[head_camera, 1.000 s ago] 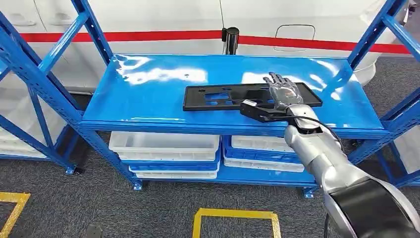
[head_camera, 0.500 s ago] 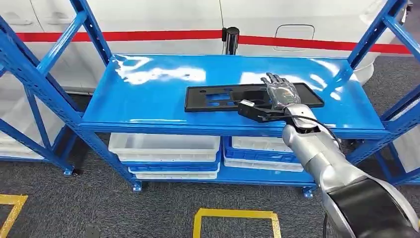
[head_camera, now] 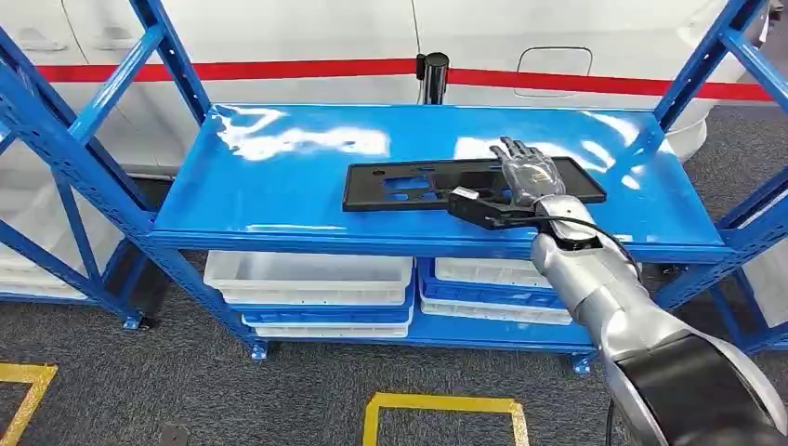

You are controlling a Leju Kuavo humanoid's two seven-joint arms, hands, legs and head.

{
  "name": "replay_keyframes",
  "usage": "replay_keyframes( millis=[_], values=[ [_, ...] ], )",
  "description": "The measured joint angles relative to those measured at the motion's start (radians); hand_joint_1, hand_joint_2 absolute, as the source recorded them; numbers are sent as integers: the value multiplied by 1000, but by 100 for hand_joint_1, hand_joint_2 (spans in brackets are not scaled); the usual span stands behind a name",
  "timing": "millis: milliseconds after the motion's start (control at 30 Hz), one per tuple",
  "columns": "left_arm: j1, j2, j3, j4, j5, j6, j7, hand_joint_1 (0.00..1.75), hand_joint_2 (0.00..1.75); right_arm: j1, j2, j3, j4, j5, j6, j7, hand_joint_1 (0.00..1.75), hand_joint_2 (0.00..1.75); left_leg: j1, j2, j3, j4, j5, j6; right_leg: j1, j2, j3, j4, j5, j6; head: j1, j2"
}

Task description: Take the parts from the cabinet and place them on the table.

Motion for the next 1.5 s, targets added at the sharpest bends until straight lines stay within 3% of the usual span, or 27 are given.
replay_keyframes(
  millis=[33,67,333,433,533,600,667,900,933,1167,1433,1467,1500],
  values=[
    [0,0,0,0,0,0,0,0,175,0,0,-1,0,0,1,-5,0,175,0,1,0,2,4,17,1,3,1,1,0,0,-3,0],
    [0,1,0,0,0,0,-1,0,175,1,0,-1,0,0,3,-8,0,175,0,2,1,2,3,20,2,4,1,1,0,0,0,0],
    [0,0,2,0,4,21,-35,0,175,2,0,-1,0,21,2,4,0,175,7,4,2,-1,4,21,12,7,0,2,-1,-3,-1,0],
    [0,-1,11,0,12,80,-99,0,175,2,-2,-1,0,30,2,4,0,175,7,4,2,-2,5,16,13,7,-1,2,-1,-6,-1,0],
    [0,-3,23,0,13,113,-186,0,175,2,-3,-1,0,35,1,4,0,175,8,4,2,-3,4,-10,14,6,-1,2,-1,-6,-1,0],
    [0,-5,28,0,13,141,-199,0,175,2,-4,-1,0,37,0,1,0,175,8,4,2,-4,4,-17,13,6,-1,3,-1,-6,-1,0],
    [0,-7,35,0,13,142,-203,0,175,2,-4,-1,0,39,0,1,0,175,7,4,2,-3,4,-21,13,6,-2,2,-1,-6,-1,0],
    [0,-8,44,0,12,141,-203,0,175,2,-4,-1,0,42,0,1,0,175,3,3,-1,0,4,-21,9,5,-1,2,0,-6,0,0],
    [0,-8,44,0,12,141,-203,0,0,2,-4,-1,0,42,0,1,0,175,2,3,-1,0,3,-21,8,5,-1,2,0,-6,0,0],
    [0,-8,48,0,-1,120,-163,0,0,2,-4,-6,0,47,0,5,0,175,-1,3,-1,0,4,-21,5,5,-1,2,0,-5,-1,0],
    [0,-9,49,0,-10,99,-159,0,0,2,-5,-14,0,51,2,10,0,175,-1,3,0,0,3,-21,5,5,-1,2,0,-5,-1,0],
    [-1,-9,49,0,-13,88,-164,0,175,2,-6,-14,0,51,1,10,0,175,-1,3,0,0,3,-21,5,5,-1,2,0,-5,-1,0],
    [-2,-9,48,0,-15,87,-166,0,175,2,-8,-15,0,51,1,10,0,175,0,3,0,0,3,-21,5,5,-1,2,0,-5,0,0]
  ],
)
